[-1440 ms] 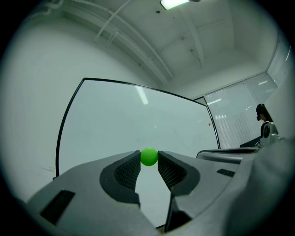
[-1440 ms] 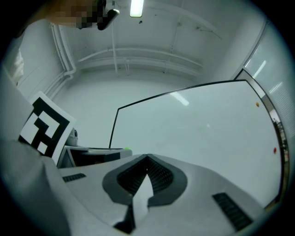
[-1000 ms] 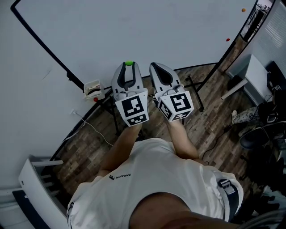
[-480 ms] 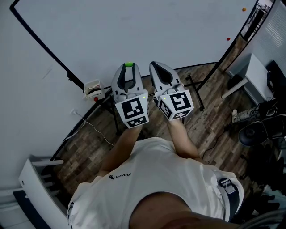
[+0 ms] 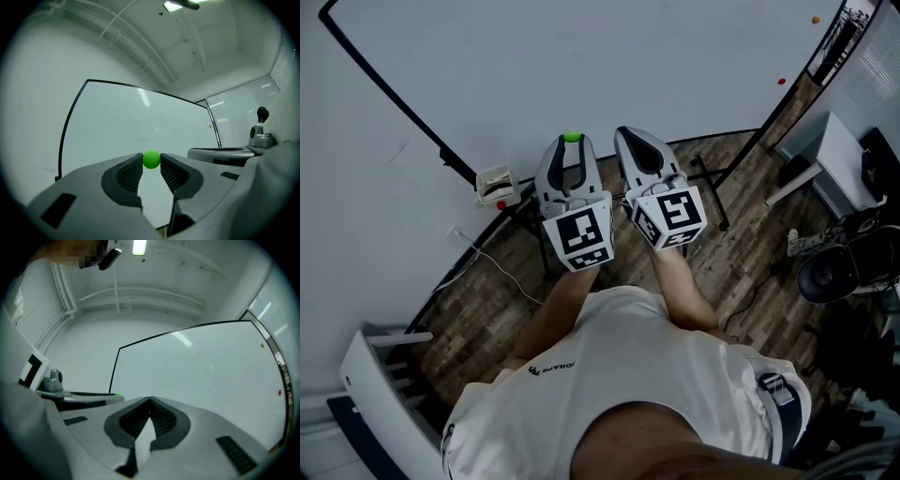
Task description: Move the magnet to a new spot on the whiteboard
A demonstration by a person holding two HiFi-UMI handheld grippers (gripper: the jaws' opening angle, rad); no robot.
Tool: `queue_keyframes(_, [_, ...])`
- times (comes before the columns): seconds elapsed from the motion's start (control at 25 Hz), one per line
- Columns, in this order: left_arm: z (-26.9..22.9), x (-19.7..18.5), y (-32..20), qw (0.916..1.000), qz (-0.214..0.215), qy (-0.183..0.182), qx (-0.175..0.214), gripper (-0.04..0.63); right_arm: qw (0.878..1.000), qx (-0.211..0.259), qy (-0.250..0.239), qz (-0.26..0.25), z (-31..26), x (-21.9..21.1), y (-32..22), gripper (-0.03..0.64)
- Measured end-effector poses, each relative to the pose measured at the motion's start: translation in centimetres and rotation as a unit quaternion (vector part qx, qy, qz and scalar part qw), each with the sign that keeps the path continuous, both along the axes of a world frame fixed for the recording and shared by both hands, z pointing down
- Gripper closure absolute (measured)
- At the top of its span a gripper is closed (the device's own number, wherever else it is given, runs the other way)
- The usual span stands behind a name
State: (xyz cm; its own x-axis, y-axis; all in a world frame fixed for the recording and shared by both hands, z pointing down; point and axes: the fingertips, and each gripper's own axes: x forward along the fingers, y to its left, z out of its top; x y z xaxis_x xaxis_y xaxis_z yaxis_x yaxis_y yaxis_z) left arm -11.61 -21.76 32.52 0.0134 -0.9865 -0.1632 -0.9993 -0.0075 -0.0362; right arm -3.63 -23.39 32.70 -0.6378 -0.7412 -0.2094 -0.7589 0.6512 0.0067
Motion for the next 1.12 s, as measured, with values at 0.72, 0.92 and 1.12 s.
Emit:
queue_keyframes(0.72, [0.71, -0.05, 0.24, 1.0, 0.0, -0.008, -0.001, 0.476, 1.0, -0.003, 0.003, -0.001, 0.43, -0.45, -0.53, 0.603])
queue_keyframes(0.92, [0.66, -0.14, 0.51, 1.0, -0.005, 0.0, 0.004, 0.476, 1.0, -0.004, 0.003, -0.002, 0.41, -0.33, -0.38, 0.603])
queue_keyframes(1.12, [0.79, -0.41, 0.31, 1.0, -0.006, 0.0, 0.003, 0.476, 1.0, -0.005, 0.003, -0.002, 0.61, -0.48, -0.59, 0.603])
